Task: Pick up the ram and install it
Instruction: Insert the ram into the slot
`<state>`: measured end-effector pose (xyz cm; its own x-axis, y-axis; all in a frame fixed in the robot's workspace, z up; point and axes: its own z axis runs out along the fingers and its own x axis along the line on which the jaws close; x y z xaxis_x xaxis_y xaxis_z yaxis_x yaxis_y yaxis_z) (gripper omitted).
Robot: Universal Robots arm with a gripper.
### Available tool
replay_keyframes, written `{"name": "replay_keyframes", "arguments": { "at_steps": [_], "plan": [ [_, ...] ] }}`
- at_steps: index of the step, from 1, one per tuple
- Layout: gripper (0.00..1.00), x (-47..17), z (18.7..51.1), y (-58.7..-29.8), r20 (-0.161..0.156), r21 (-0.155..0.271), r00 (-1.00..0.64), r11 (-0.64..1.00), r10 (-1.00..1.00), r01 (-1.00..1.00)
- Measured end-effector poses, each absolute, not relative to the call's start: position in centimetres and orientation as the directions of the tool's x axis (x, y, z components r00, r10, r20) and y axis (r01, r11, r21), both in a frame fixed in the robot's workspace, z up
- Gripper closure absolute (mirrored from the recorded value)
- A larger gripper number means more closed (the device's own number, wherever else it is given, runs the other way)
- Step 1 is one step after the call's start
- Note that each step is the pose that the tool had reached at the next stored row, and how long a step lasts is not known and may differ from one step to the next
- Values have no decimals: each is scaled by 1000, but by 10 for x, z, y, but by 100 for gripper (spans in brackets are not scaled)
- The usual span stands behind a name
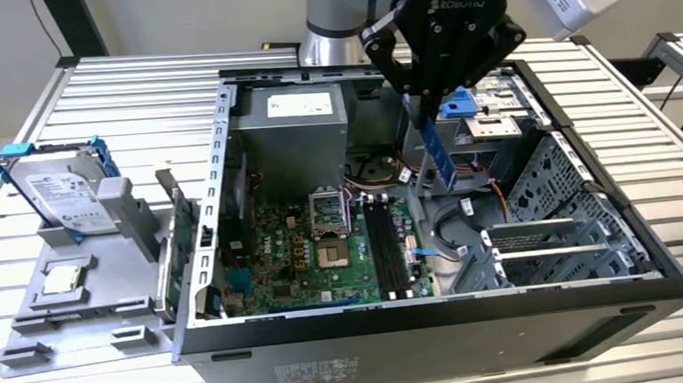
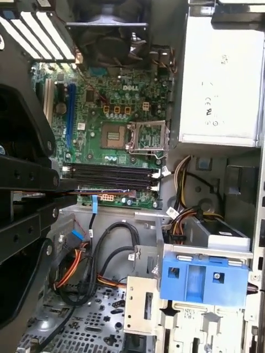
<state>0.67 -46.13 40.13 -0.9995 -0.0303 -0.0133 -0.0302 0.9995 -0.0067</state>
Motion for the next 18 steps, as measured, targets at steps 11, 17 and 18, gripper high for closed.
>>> {"name": "replay_keyframes", "arguments": {
  "at_steps": [11, 17, 18],
  "plan": [
    [100, 9, 401, -461, -13, -7, -1000, 1000, 3, 3],
    [100, 22, 394, -461, -13, -7, -1000, 1000, 4, 4],
    [100, 24, 392, -461, -13, -7, -1000, 1000, 3, 4]
  ]
}}
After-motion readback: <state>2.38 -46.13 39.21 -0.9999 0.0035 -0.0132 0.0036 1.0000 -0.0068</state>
